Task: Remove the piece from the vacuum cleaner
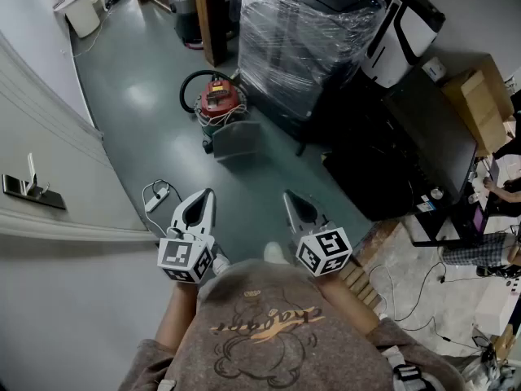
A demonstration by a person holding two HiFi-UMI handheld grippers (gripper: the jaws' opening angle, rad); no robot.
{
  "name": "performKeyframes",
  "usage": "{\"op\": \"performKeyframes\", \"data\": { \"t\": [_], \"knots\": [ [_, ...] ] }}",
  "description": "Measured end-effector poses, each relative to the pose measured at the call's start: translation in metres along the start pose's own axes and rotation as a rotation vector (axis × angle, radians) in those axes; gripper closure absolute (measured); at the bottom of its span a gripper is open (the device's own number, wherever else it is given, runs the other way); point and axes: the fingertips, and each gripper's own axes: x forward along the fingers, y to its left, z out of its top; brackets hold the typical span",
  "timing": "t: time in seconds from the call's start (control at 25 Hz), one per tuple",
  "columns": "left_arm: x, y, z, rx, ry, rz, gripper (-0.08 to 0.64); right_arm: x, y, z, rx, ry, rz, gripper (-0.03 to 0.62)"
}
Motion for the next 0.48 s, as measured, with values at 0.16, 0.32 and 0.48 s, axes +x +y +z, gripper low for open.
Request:
{"op": "performKeyframes", "data": {
  "t": [0.16, 0.32, 0.48],
  "knots": [
    [0.005, -0.008, -0.002, -0.002, 0.005, 0.015, 0.558, -0.002, -0.006, 0.003, 0.013, -0.007, 0.019, 0.594],
    [0.014, -0.019, -0.005, -0.002, 0.001, 0.046, 0.558, -0.005, -0.021, 0.007, 0.023, -0.017, 0.049, 0.594],
    [0.025, -0.03, -0.008, -0.021, -0.02, 0.097, 0.558, -0.008, -0.042, 0.004, 0.013, 0.0, 0.091, 0.594]
  ]
}}
